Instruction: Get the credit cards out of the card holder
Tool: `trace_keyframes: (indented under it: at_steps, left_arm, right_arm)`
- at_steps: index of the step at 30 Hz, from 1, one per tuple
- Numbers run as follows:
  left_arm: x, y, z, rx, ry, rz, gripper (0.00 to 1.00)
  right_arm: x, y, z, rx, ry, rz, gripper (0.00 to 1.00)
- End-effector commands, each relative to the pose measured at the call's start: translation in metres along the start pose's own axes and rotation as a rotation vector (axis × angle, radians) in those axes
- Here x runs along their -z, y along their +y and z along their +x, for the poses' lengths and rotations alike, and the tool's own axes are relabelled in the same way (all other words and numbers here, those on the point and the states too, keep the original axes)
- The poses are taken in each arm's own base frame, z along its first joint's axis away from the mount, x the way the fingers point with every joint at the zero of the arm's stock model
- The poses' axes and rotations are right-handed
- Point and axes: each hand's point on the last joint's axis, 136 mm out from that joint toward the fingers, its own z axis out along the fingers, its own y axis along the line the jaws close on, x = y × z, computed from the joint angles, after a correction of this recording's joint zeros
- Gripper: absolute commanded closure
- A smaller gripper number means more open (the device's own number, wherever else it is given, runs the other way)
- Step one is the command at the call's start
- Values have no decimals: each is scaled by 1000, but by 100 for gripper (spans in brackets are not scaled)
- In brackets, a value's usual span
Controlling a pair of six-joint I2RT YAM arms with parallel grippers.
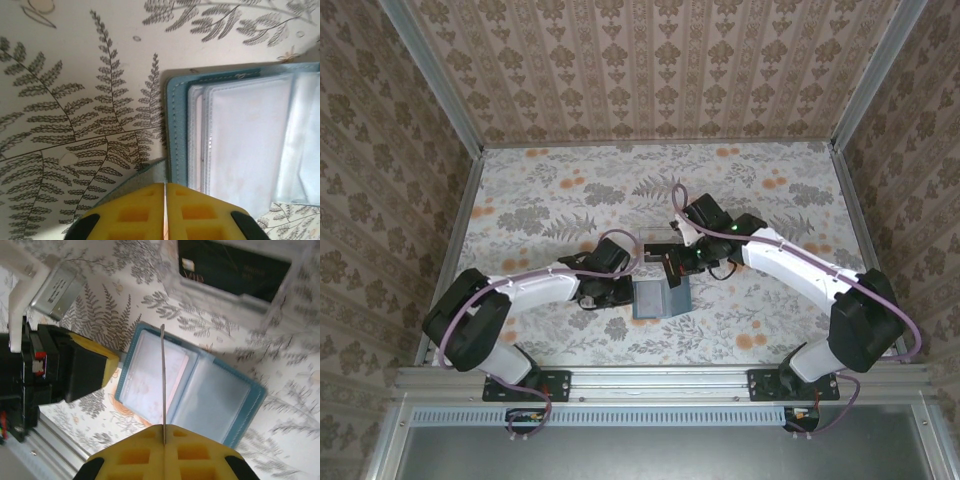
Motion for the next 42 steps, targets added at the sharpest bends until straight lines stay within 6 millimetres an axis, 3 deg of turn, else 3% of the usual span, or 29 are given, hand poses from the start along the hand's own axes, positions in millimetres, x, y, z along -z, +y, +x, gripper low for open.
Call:
trace_keyframes:
  at_steps: [1,8,18,29,42]
  left_arm:
    - [6,0,-7,7,-34,1,88]
    - [1,7,-6,15,-23,-13,88]
    - [-10,22,3,29,12,-45,88]
    - [-11,25,10,43,23,-25,88]
    - [-10,24,12,55,22,-10,88]
  right_arm:
    - [16,-3,-4,307,4,66,95]
    - [16,-9,-18,737,77,121,99]
    - [7,-15,-44,1008,195,132,100]
    - [-13,-21,-66,1106,320,83,100]
    - [-43,-37,-71,1109,453,50,100]
